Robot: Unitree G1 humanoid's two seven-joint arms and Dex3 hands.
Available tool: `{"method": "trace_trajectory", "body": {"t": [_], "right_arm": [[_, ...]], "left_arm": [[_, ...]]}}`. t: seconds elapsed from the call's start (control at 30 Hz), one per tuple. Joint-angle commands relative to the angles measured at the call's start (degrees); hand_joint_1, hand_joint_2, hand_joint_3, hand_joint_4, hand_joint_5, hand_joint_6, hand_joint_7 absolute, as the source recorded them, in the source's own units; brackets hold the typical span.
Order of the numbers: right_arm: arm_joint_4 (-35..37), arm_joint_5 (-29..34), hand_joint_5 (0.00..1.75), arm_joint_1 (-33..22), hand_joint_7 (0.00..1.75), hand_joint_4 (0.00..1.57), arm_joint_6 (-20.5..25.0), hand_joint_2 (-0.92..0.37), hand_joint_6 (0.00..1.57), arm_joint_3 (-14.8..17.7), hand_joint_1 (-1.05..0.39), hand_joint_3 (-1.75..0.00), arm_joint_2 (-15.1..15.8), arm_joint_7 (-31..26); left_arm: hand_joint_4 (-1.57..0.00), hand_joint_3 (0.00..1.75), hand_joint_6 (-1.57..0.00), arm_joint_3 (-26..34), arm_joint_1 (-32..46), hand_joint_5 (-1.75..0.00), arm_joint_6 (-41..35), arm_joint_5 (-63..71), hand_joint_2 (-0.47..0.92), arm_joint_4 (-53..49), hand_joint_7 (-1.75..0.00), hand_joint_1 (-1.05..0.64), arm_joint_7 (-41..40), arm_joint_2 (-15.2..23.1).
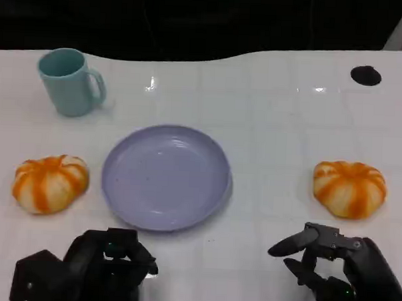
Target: Grasp the bread from the table and place it into the plate.
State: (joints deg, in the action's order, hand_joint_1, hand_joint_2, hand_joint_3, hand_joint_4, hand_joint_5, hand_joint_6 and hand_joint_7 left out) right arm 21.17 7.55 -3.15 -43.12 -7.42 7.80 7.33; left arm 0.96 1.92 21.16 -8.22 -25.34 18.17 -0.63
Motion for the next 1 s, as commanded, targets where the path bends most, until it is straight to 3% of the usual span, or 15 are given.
{"method": "trace_trajectory", "body": {"t": [0.03, 0.2, 0.37, 0.5, 0.6, 0.73, 1.0], "right_arm": [[-1.3, 1.7, 1.33, 0.8, 0.65, 0.63, -2.1, -0.92, 0.78, 1.9, -0.43, -0.24, 1.0, -2.4], [-2.5, 4.3, 1.11, 1.8, 0.59, 0.62, -2.9, -0.92, 0.75, 3.1, -0.39, -0.21, 1.8, -4.2], [-5.8, 15.1, 1.04, 2.5, 0.54, 0.57, -1.3, -0.92, 0.68, 4.6, -0.46, -0.24, 5.2, -9.2], [-10.6, 24.7, 0.99, 2.9, 0.48, 0.47, 3.8, -0.92, 0.59, 5.3, -0.52, -0.26, 8.1, -12.8], [-12.6, 28.3, 0.88, 3.3, 0.38, 0.41, 6.4, -0.92, 0.56, 4.9, -0.51, -0.24, 9.8, -14.4], [-13.6, 34.4, 0.59, 4.8, 0.2, 0.35, 9.9, -0.92, 0.51, 3.5, -0.51, -0.17, 12.5, -16.0], [-16.7, 40.4, 0.37, 7.0, 0.03, 0.12, 19.0, -0.87, 0.38, 1.0, -0.44, -0.03, 15.9, -14.2]], "left_arm": [[-1.57, 0.68, -1.39, 0.5, -0.4, -1.22, 0.2, 0.4, 0.55, -0.4, -0.88, -1.05, -0.6, 0.7], [-1.57, 0.68, -1.39, 0.5, -0.3, -1.23, 0.2, -0.1, 0.55, -0.3, -0.88, -1.05, -0.1, 0.5], [-1.57, 0.67, -1.39, 0.2, 0.0, -1.22, 0.0, 0.6, 0.55, -0.1, -0.89, -1.05, -0.8, 0.4], [-1.57, 0.67, -1.38, 0.1, -0.1, -1.22, 0.3, 1.0, 0.56, -0.3, -0.88, -1.05, -0.8, 0.6], [-1.57, 0.66, -1.38, 0.3, -0.1, -1.22, 0.1, 0.5, 0.56, -0.2, -0.88, -1.05, -0.5, 0.6], [-1.57, 0.66, -1.38, 0.5, -0.2, -1.22, 0.8, -0.1, 0.56, -1.0, -0.87, -1.05, 0.2, 0.6], [-1.57, 0.68, -1.4, 0.5, -0.4, -1.22, 0.6, 0.1, 0.54, -1.4, -0.87, -1.05, -0.2, 0.6]]}}
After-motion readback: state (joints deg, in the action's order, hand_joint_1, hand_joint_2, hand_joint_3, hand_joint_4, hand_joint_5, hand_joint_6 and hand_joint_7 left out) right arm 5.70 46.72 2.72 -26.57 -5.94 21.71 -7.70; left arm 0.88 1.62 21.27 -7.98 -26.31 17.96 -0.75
